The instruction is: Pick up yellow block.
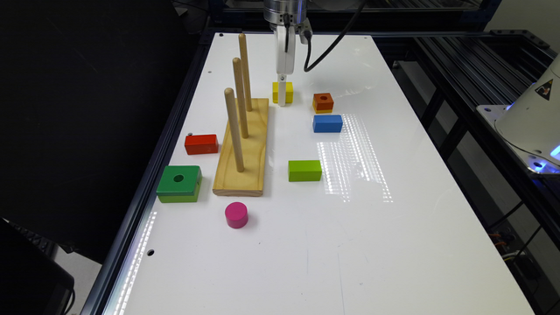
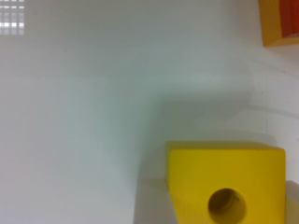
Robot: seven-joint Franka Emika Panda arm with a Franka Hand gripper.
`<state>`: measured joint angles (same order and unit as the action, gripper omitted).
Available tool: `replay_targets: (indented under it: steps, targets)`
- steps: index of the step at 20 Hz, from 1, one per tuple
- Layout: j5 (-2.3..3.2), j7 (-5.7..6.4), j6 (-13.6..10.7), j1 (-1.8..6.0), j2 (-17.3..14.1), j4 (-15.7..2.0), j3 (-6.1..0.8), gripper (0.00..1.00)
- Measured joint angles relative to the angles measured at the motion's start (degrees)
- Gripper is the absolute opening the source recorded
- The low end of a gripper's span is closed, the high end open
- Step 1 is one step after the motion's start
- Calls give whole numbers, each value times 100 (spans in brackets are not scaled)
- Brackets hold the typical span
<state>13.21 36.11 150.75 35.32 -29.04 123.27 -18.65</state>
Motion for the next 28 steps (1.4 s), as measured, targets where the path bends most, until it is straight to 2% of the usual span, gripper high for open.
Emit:
replay_targets:
  steps: [5,6,24,26,28]
  targets:
    - [0,0,0,0,0,0,0,100]
    - [0,0,0,0,0,0,0,0]
    - [-1,-1,-5,16,27,1,-19,0]
    - [-27,-1,-88,27,158,7,-48,0]
    - [-75,-2,-247,31,354,26,-89,0]
